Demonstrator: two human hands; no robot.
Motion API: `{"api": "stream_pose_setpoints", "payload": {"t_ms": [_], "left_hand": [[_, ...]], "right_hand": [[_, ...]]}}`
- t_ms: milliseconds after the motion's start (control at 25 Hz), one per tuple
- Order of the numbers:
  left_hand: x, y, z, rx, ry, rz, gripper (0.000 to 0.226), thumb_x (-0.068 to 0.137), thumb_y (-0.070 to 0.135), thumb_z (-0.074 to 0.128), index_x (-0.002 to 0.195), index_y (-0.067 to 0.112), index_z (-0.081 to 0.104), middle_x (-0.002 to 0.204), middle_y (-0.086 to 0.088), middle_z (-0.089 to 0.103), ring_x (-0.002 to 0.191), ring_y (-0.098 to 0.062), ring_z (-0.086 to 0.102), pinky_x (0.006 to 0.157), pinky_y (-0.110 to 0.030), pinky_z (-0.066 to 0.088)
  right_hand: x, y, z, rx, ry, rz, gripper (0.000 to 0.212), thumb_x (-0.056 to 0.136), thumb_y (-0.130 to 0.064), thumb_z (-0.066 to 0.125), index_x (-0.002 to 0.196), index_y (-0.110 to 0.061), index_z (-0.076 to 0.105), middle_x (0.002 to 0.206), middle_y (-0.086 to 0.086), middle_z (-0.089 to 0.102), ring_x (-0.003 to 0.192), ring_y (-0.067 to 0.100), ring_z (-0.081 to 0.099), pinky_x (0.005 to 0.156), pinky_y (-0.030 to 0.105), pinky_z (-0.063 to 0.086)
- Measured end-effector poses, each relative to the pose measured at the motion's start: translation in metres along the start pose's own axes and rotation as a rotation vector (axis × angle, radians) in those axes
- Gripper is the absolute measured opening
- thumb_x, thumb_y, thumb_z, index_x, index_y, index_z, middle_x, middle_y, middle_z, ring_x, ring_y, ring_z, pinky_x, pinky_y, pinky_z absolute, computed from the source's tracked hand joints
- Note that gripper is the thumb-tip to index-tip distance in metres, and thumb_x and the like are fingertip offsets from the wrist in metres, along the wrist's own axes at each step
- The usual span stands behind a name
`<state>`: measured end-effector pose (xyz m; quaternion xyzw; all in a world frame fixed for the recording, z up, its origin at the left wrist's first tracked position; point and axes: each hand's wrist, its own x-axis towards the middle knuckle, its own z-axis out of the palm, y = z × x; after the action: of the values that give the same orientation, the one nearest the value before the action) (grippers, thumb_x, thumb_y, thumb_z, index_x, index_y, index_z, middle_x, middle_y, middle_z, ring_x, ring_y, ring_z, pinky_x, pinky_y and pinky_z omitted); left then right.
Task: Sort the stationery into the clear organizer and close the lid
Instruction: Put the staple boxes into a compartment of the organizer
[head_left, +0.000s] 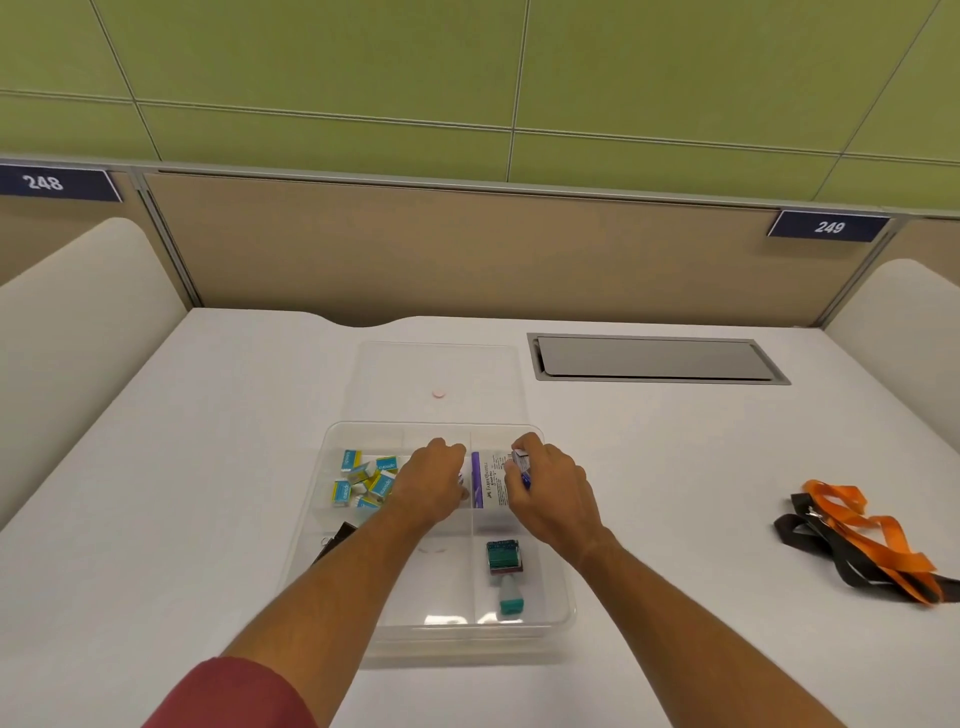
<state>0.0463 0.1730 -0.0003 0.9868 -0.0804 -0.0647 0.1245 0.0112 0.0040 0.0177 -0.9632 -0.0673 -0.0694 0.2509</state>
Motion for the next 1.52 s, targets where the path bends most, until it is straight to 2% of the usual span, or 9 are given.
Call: {"api": "stream_pose_setpoints", "payload": {"t_ms": [120, 320, 480, 600, 760, 880, 1200, 1360, 1520], "left_hand": [[-0.004, -0.004, -0.011, 0.03, 0.068, 0.021, 0.042, 0.086, 0.038, 0.066, 0.117, 0.014, 0.051, 0.117, -0.011, 0.053, 0.105, -0.027, 0.055, 0.083, -0.035, 0.046], [-0.011, -0.025, -0.03, 0.237, 0.255, 0.002, 0.05, 0.089, 0.05, 0.054, 0.127, 0.018, 0.048, 0.129, -0.009, 0.049, 0.115, -0.024, 0.048, 0.095, -0.037, 0.04], [-0.021, -0.05, -0.035, 0.224, 0.32, -0.055, 0.056, 0.091, 0.053, 0.047, 0.137, 0.02, 0.042, 0.14, -0.01, 0.043, 0.124, -0.026, 0.043, 0.101, -0.039, 0.037], [-0.027, -0.068, -0.037, 0.198, 0.361, -0.082, 0.054, 0.092, 0.048, 0.047, 0.136, 0.018, 0.043, 0.136, -0.012, 0.046, 0.122, -0.027, 0.045, 0.1, -0.039, 0.037], [-0.03, -0.083, -0.038, 0.178, 0.367, -0.108, 0.051, 0.092, 0.046, 0.046, 0.134, 0.017, 0.045, 0.134, -0.013, 0.048, 0.119, -0.028, 0.046, 0.097, -0.04, 0.038], [-0.031, -0.089, -0.037, 0.165, 0.36, -0.116, 0.051, 0.092, 0.047, 0.046, 0.133, 0.018, 0.046, 0.133, -0.012, 0.048, 0.118, -0.027, 0.046, 0.097, -0.04, 0.038], [-0.035, -0.097, -0.036, 0.135, 0.353, -0.113, 0.053, 0.093, 0.047, 0.044, 0.137, 0.017, 0.042, 0.138, -0.012, 0.043, 0.124, -0.026, 0.042, 0.101, -0.039, 0.036], [-0.038, -0.097, -0.036, 0.134, 0.34, -0.116, 0.055, 0.094, 0.048, 0.044, 0.139, 0.017, 0.04, 0.142, -0.012, 0.04, 0.127, -0.026, 0.04, 0.103, -0.039, 0.034], [-0.04, -0.093, -0.037, 0.14, 0.344, -0.098, 0.054, 0.093, 0.047, 0.045, 0.137, 0.017, 0.041, 0.139, -0.012, 0.042, 0.124, -0.027, 0.042, 0.102, -0.04, 0.035]], "right_hand": [[0.001, -0.002, 0.0, 0.015, -0.011, 0.0, 0.03, 0.093, -0.046, 0.049, 0.114, -0.025, 0.045, 0.105, 0.0, 0.064, 0.08, 0.017, 0.063, 0.072, 0.024, 0.057], [0.009, -0.018, 0.006, 0.056, -0.081, -0.014, 0.041, 0.092, -0.042, 0.053, 0.128, -0.023, 0.046, 0.118, 0.002, 0.062, 0.096, 0.022, 0.062, 0.082, 0.028, 0.052], [0.021, -0.041, 0.018, 0.088, -0.096, -0.048, 0.043, 0.089, -0.037, 0.062, 0.127, -0.024, 0.046, 0.12, 0.0, 0.064, 0.1, 0.02, 0.063, 0.086, 0.032, 0.052], [0.031, -0.057, 0.029, 0.065, -0.155, -0.077, 0.039, 0.089, -0.032, 0.065, 0.126, -0.026, 0.052, 0.12, 0.0, 0.066, 0.102, 0.021, 0.063, 0.09, 0.035, 0.052], [0.041, -0.072, 0.043, 0.005, -0.271, -0.075, 0.053, 0.085, -0.021, 0.068, 0.133, -0.031, 0.049, 0.121, 0.008, 0.066, 0.106, 0.029, 0.06, 0.089, 0.039, 0.05], [0.047, -0.078, 0.05, -0.043, -0.325, -0.047, 0.057, 0.079, -0.012, 0.069, 0.131, -0.028, 0.053, 0.124, 0.009, 0.062, 0.111, 0.03, 0.056, 0.091, 0.039, 0.049], [0.046, -0.081, 0.047, -0.034, -0.284, -0.02, 0.031, 0.076, -0.023, 0.067, 0.105, -0.025, 0.057, 0.107, 0.004, 0.057, 0.097, 0.024, 0.056, 0.077, 0.032, 0.045], [0.041, -0.082, 0.044, 0.076, -0.413, -0.103, 0.042, 0.078, -0.019, 0.072, 0.116, -0.024, 0.055, 0.112, 0.004, 0.057, 0.096, 0.017, 0.054, 0.08, 0.028, 0.049], [0.037, -0.08, 0.036, 0.114, -0.363, -0.074, 0.046, 0.079, -0.01, 0.073, 0.12, -0.021, 0.054, 0.117, 0.007, 0.062, 0.101, 0.022, 0.057, 0.087, 0.034, 0.052]]}}
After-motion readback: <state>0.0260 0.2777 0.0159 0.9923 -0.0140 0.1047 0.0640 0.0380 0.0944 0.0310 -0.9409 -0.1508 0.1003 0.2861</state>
